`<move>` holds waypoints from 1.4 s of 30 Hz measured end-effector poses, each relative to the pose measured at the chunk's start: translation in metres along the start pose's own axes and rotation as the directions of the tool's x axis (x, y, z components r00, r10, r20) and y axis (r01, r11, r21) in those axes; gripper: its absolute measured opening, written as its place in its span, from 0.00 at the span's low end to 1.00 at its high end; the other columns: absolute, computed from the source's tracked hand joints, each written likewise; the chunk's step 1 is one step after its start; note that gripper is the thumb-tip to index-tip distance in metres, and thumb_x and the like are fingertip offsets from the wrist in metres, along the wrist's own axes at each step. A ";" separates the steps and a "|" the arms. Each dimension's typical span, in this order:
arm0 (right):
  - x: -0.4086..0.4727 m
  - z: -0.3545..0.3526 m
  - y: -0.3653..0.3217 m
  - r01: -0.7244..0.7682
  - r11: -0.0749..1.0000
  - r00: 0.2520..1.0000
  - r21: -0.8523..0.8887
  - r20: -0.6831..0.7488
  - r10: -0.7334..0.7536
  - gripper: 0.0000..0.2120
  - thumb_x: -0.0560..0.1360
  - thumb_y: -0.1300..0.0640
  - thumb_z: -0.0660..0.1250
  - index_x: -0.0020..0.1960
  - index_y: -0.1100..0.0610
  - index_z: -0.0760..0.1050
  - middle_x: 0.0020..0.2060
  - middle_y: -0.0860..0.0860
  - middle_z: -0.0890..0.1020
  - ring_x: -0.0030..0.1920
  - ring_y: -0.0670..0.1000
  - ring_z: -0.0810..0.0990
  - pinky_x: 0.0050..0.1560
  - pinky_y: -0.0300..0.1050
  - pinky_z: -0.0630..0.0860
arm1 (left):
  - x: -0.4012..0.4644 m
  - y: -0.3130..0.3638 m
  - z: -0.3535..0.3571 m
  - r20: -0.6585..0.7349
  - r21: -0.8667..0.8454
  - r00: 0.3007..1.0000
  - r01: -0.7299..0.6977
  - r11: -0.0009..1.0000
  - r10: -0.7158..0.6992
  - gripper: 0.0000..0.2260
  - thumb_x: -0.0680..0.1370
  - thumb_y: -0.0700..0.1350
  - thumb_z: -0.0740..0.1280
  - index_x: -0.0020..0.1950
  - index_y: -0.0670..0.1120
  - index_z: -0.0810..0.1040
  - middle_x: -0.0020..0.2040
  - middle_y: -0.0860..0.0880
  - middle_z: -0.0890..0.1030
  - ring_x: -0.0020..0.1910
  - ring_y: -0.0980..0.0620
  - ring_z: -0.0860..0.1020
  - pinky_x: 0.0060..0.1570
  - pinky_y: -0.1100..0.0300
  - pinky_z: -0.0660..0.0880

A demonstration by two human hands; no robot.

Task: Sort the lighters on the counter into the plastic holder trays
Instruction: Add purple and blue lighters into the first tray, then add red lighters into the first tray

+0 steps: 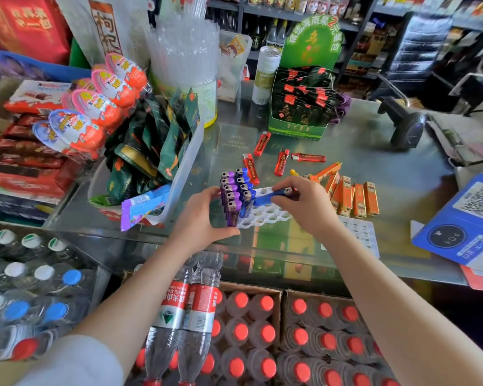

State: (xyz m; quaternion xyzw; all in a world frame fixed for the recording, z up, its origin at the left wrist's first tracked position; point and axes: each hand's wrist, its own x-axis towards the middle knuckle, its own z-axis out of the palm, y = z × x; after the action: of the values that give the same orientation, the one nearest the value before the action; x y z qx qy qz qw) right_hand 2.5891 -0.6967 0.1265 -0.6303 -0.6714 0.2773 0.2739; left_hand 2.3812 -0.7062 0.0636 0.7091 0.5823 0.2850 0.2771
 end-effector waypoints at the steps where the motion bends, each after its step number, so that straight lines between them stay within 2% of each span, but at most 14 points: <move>1: -0.002 -0.003 0.001 -0.004 0.997 1.000 0.075 -0.029 0.006 0.07 0.71 0.61 0.70 0.48 0.56 0.78 0.33 0.45 0.77 0.28 0.40 0.73 0.27 0.27 0.68 | 0.000 0.000 0.000 0.001 -0.004 1.000 0.008 1.000 -0.008 0.39 0.60 0.53 0.78 0.67 0.45 0.66 0.63 0.47 0.73 0.64 0.49 0.69 0.61 0.55 0.66; 4: -0.011 -0.004 0.002 0.056 0.983 0.997 0.174 -0.065 -0.045 0.09 0.69 0.63 0.72 0.47 0.56 0.77 0.34 0.45 0.78 0.29 0.37 0.74 0.31 0.27 0.71 | 0.000 0.000 -0.001 0.006 -0.019 1.000 0.024 1.000 -0.024 0.39 0.60 0.53 0.78 0.67 0.46 0.65 0.63 0.48 0.73 0.64 0.50 0.69 0.62 0.55 0.66; 7: -0.015 0.006 0.001 0.165 0.984 0.986 0.072 -0.001 -0.165 0.09 0.69 0.64 0.71 0.49 0.58 0.78 0.36 0.48 0.80 0.33 0.37 0.77 0.38 0.26 0.73 | -0.001 0.002 -0.001 0.012 -0.019 0.999 0.030 0.999 -0.030 0.39 0.61 0.53 0.78 0.67 0.47 0.65 0.63 0.48 0.72 0.64 0.51 0.68 0.60 0.57 0.65; 9: -0.014 0.011 -0.001 0.250 0.968 0.966 -0.017 0.075 -0.248 0.09 0.70 0.64 0.70 0.50 0.60 0.79 0.41 0.52 0.81 0.36 0.42 0.78 0.41 0.25 0.73 | -0.001 0.001 -0.001 0.010 -0.023 0.999 0.037 0.999 -0.036 0.38 0.61 0.53 0.77 0.67 0.48 0.65 0.63 0.49 0.72 0.64 0.51 0.68 0.60 0.58 0.65; 12: -0.011 0.010 -0.004 0.360 0.925 0.926 -0.121 0.164 -0.339 0.08 0.71 0.64 0.69 0.50 0.62 0.78 0.43 0.57 0.81 0.41 0.52 0.79 0.42 0.32 0.73 | 0.000 0.001 -0.001 0.017 -0.024 0.999 0.036 0.999 -0.036 0.38 0.61 0.53 0.77 0.67 0.48 0.65 0.63 0.49 0.72 0.64 0.52 0.68 0.59 0.59 0.64; 15: -0.009 0.006 -0.006 0.423 0.887 0.898 -0.185 0.219 -0.383 0.08 0.72 0.64 0.68 0.52 0.64 0.78 0.45 0.58 0.81 0.43 0.54 0.79 0.46 0.41 0.75 | 0.000 0.000 -0.001 0.019 -0.018 0.999 0.037 0.999 -0.037 0.38 0.61 0.54 0.77 0.67 0.48 0.65 0.64 0.50 0.72 0.64 0.52 0.68 0.60 0.58 0.65; 19: -0.004 0.006 -0.010 0.423 0.882 0.897 -0.207 0.231 -0.376 0.09 0.72 0.64 0.68 0.51 0.63 0.79 0.45 0.57 0.82 0.42 0.54 0.80 0.46 0.43 0.77 | 0.001 -0.001 0.000 0.024 -0.032 0.999 0.048 0.998 -0.048 0.39 0.61 0.54 0.77 0.67 0.48 0.64 0.63 0.50 0.72 0.64 0.52 0.68 0.61 0.55 0.66; 21: -0.002 0.010 -0.011 0.380 0.909 0.917 -0.170 0.201 -0.346 0.09 0.71 0.64 0.69 0.51 0.62 0.78 0.42 0.55 0.82 0.39 0.50 0.79 0.42 0.36 0.75 | 0.001 -0.002 0.001 0.024 -0.037 0.998 0.054 0.998 -0.053 0.39 0.61 0.53 0.77 0.67 0.48 0.64 0.63 0.50 0.72 0.64 0.52 0.68 0.61 0.55 0.67; 24: -0.004 0.021 -0.009 0.167 0.985 0.982 0.052 0.086 -0.171 0.11 0.69 0.64 0.71 0.50 0.59 0.74 0.37 0.47 0.78 0.35 0.41 0.76 0.38 0.27 0.74 | 0.002 -0.003 0.001 0.020 -0.029 0.998 0.052 0.998 -0.052 0.40 0.60 0.52 0.78 0.68 0.47 0.64 0.63 0.49 0.72 0.64 0.51 0.69 0.62 0.54 0.67; 27: -0.007 0.033 -0.004 0.076 0.980 0.995 0.186 0.050 -0.087 0.10 0.69 0.63 0.72 0.46 0.56 0.73 0.37 0.48 0.79 0.36 0.47 0.78 0.40 0.32 0.76 | 0.002 -0.005 0.002 0.016 -0.031 0.999 0.042 0.999 -0.041 0.40 0.60 0.52 0.78 0.68 0.46 0.64 0.63 0.47 0.73 0.63 0.50 0.69 0.61 0.54 0.68; 35: -0.011 0.039 -0.003 0.333 0.940 0.942 -0.074 0.065 -0.329 0.11 0.70 0.58 0.71 0.49 0.63 0.76 0.43 0.55 0.81 0.36 0.51 0.77 0.38 0.45 0.76 | 0.003 -0.007 0.003 0.023 -0.065 0.998 0.057 0.996 -0.055 0.39 0.59 0.53 0.78 0.66 0.49 0.65 0.62 0.49 0.73 0.61 0.52 0.70 0.61 0.50 0.70; 38: -0.007 0.035 0.001 0.332 0.930 0.939 -0.158 0.154 -0.309 0.11 0.72 0.57 0.70 0.50 0.61 0.73 0.42 0.49 0.76 0.35 0.46 0.72 0.36 0.39 0.71 | 0.003 -0.006 0.001 0.026 -0.062 0.998 0.050 0.997 -0.048 0.39 0.60 0.53 0.78 0.67 0.50 0.65 0.62 0.50 0.73 0.62 0.52 0.70 0.61 0.50 0.69; 40: 0.000 0.029 0.008 0.330 0.927 0.927 -0.177 0.247 -0.283 0.08 0.73 0.63 0.67 0.51 0.61 0.73 0.43 0.46 0.73 0.35 0.41 0.70 0.36 0.34 0.66 | 0.004 -0.006 0.000 0.034 -0.063 0.999 0.044 0.997 -0.042 0.39 0.60 0.53 0.78 0.67 0.51 0.65 0.63 0.50 0.73 0.62 0.52 0.70 0.62 0.51 0.69; 42: 0.007 0.025 0.016 0.281 0.948 0.949 -0.148 0.187 -0.252 0.09 0.73 0.70 0.62 0.50 0.61 0.75 0.45 0.50 0.77 0.39 0.43 0.72 0.38 0.30 0.65 | 0.005 -0.006 0.000 0.039 -0.068 0.999 0.039 0.997 -0.036 0.38 0.60 0.52 0.78 0.66 0.52 0.66 0.62 0.51 0.73 0.62 0.52 0.70 0.62 0.52 0.68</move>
State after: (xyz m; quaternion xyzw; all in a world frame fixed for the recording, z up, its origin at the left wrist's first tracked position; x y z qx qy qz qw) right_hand 2.5813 -0.6894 0.0977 -0.5295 -0.7926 0.2296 0.1965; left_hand 2.3777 -0.7006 0.0600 0.6934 0.5800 0.2863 0.3176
